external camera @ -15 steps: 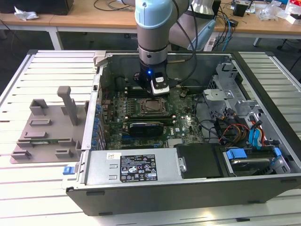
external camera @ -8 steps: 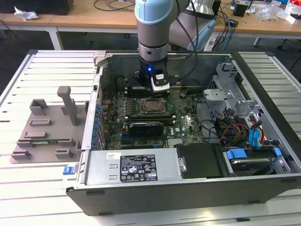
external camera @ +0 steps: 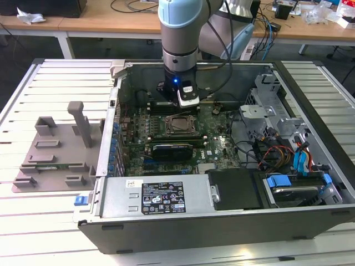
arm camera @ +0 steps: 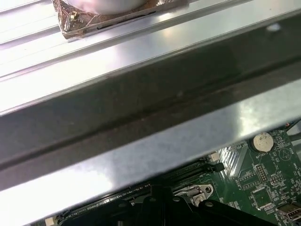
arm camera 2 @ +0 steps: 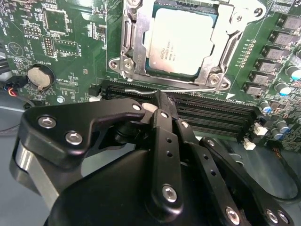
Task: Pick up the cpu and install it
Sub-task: 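Install the first cpu locking lever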
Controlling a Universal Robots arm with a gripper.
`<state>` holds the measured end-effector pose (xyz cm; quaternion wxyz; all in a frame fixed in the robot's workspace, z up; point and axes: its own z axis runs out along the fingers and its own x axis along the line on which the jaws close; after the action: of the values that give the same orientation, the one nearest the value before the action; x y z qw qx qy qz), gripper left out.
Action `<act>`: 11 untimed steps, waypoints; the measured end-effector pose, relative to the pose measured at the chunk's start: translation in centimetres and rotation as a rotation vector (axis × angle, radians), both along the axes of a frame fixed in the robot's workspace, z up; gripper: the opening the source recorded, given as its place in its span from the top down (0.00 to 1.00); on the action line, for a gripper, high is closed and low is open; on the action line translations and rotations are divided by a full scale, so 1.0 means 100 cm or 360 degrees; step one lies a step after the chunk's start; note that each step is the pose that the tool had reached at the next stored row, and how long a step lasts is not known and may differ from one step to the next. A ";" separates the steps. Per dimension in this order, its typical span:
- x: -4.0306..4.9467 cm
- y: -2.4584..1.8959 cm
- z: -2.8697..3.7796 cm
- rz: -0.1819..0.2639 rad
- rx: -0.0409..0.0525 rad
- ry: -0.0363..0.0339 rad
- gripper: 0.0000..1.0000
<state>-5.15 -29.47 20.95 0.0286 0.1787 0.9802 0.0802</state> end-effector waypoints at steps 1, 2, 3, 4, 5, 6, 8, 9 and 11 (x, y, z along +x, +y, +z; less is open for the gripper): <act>-0.0001 0.0000 -0.0006 0.0000 0.0000 0.0000 0.89; -0.0001 -0.0002 -0.0013 0.0000 0.0000 0.0000 0.89; -0.0001 -0.0003 -0.0017 0.0000 0.0000 0.0000 0.89; -0.0001 -0.0004 -0.0024 0.0000 0.0000 0.0000 0.89; 0.0000 -0.0005 -0.0027 0.0000 -0.0001 0.0000 0.89; 0.0000 -0.0005 -0.0031 0.0000 -0.0001 0.0000 0.89; -0.0001 -0.0007 -0.0037 0.0000 -0.0001 0.0000 0.89; 0.0000 -0.0009 -0.0040 0.0000 -0.0001 0.0000 0.89; 0.0000 -0.0017 -0.0047 0.0000 -0.0001 0.0000 0.89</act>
<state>-5.14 -29.64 20.48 0.0288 0.1786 0.9802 0.0801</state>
